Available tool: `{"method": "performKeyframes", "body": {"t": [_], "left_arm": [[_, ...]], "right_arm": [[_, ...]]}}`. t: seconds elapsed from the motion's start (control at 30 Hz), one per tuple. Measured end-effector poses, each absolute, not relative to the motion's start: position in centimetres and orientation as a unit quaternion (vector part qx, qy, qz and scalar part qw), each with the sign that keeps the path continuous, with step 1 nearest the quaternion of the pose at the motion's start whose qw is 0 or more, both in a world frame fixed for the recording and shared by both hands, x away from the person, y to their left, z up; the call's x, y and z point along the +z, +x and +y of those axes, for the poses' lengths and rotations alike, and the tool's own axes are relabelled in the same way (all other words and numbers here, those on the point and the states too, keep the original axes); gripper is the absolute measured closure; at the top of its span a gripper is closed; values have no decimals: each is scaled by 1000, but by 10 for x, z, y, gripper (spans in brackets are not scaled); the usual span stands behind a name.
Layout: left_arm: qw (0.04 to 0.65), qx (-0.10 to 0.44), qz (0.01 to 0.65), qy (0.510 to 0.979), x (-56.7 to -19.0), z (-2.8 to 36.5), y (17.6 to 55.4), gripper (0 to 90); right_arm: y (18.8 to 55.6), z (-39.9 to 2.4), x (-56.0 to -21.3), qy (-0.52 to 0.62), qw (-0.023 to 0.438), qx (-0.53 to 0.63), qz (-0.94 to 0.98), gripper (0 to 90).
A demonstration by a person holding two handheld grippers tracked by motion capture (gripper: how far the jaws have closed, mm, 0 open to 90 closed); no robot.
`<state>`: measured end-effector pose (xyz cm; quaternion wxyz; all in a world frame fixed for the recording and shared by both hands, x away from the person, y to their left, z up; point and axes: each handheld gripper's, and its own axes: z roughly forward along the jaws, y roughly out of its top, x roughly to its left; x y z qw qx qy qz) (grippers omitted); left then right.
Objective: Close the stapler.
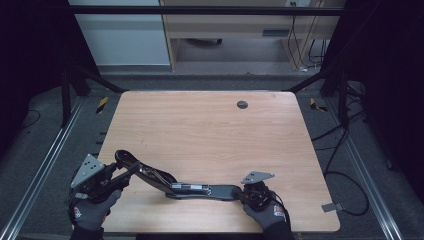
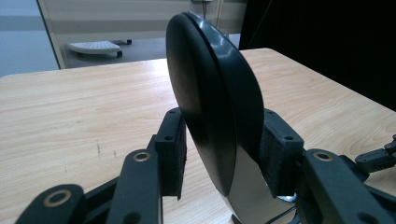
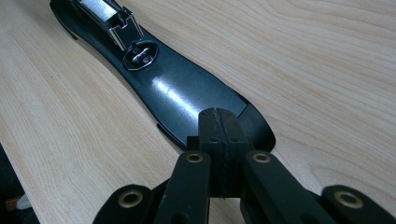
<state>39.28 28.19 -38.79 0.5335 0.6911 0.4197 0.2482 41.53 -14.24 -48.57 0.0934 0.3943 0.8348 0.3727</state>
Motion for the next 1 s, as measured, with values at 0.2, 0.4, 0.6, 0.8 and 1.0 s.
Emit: {"method": "performKeyframes", "body": {"t": [0.2, 0.4, 0.6, 0.8, 1.0], "left_arm": [[534, 249, 417, 692, -387, 280, 393, 566], [533, 251, 414, 694, -386, 278, 393, 567], [532, 256, 405, 698, -383, 273, 393, 568], [532, 257, 400, 700, -381, 267, 393, 573], [529, 259, 396, 705, -379, 264, 393, 575]], "right_arm": [[416, -142, -486, 395, 90, 377, 833, 900], [415, -142, -486, 395, 91, 377, 833, 900], [416, -142, -486, 394, 90, 378, 833, 900], [416, -142, -486, 394, 90, 379, 833, 900], [416, -142, -486, 393, 89, 379, 833, 900]]}}
